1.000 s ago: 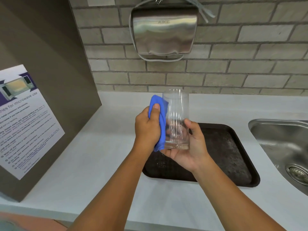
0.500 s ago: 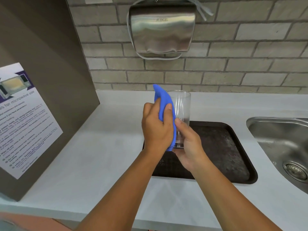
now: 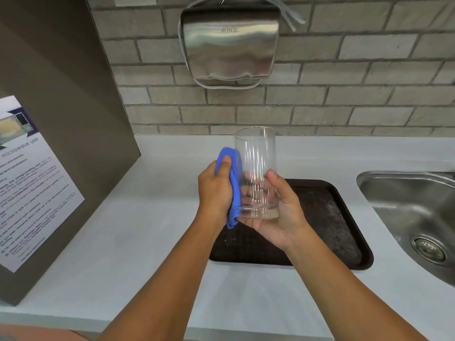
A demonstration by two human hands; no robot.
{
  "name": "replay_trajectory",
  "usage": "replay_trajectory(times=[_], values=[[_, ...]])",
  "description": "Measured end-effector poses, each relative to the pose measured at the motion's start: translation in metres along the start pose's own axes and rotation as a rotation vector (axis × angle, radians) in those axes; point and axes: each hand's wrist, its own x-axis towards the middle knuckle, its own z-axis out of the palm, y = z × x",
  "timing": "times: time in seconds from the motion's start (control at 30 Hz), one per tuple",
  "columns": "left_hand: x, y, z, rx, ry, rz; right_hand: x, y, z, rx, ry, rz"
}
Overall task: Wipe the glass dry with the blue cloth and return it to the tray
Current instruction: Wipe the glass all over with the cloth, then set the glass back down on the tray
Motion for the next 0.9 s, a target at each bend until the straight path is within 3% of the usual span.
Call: replay_trajectory(times=[0.07, 0.13, 0.23, 0.33, 0.43, 0.67, 0.9], values=[[-0.003, 0.001, 0.001, 0.069, 0.029, 0.200, 0.000, 0.002, 0.000, 0.004, 0.011, -0.002], [-0.002, 0.001, 0.004, 0.090, 0.044, 0.257, 0.000, 0.002, 0.000, -0.004, 0.003, -0.005], [0.009, -0.001, 0.005, 0.072, 0.052, 0.027, 0.001, 0.001, -0.002, -0.036, -0.032, 0.010], [0.013, -0.011, 0.005, 0.132, -0.074, -0.193, -0.002, -0.001, -0.011, -0.058, -0.020, 0.025], [0.014, -0.018, 0.005, 0.246, -0.104, -0.161, -0.004, -0.002, -0.028, -0.081, 0.004, 0.016], [0.016, -0.029, -0.007, 0.215, -0.089, -0.237, 0.006, -0.008, -0.087, -0.339, 0.371, -0.240], [0.012, -0.050, -0.014, 0.192, -0.101, -0.297, 0.018, -0.009, -0.144, -0.582, 0.492, -0.237]])
